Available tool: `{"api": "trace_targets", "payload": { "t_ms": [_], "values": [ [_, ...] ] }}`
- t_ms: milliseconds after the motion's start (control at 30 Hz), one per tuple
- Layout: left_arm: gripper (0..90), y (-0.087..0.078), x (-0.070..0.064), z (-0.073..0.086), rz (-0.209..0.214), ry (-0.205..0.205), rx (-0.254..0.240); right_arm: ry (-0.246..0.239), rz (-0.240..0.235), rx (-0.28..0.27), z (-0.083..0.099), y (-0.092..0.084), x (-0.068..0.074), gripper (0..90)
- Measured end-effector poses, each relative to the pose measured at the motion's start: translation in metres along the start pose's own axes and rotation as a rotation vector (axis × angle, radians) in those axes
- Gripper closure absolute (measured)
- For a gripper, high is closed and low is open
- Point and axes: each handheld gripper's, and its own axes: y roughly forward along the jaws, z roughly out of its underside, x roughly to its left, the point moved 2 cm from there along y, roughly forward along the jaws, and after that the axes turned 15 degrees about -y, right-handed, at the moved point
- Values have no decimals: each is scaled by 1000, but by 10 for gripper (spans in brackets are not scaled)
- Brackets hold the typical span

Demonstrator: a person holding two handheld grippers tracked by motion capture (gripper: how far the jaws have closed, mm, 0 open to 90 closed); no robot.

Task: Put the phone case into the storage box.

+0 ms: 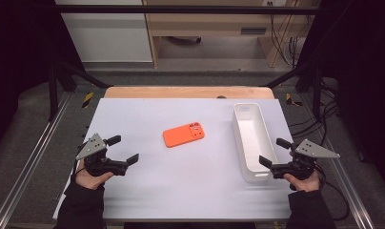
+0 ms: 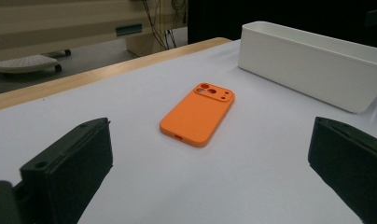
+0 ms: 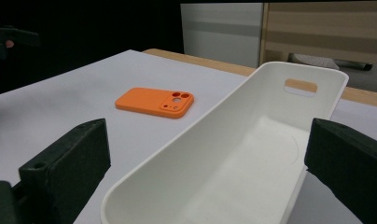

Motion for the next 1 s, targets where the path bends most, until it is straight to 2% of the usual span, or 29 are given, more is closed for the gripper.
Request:
{"api": "trace_targets", "payload": {
  "t_ms": [533, 667, 767, 1000],
  "values": [
    [0, 5, -2, 0, 2, -4, 18, -8, -6, 6, 1, 2, 1, 5],
    [0, 8, -4, 1, -6, -2, 33, -7, -7, 9, 1, 2, 1, 5],
    [0, 13, -7, -1, -24, -15, 43, -11, -5, 6, 1, 2, 1, 5],
    [0, 21, -14, -3, -36, -2, 63, -10, -4, 7, 0, 2, 1, 5]
  ]
}}
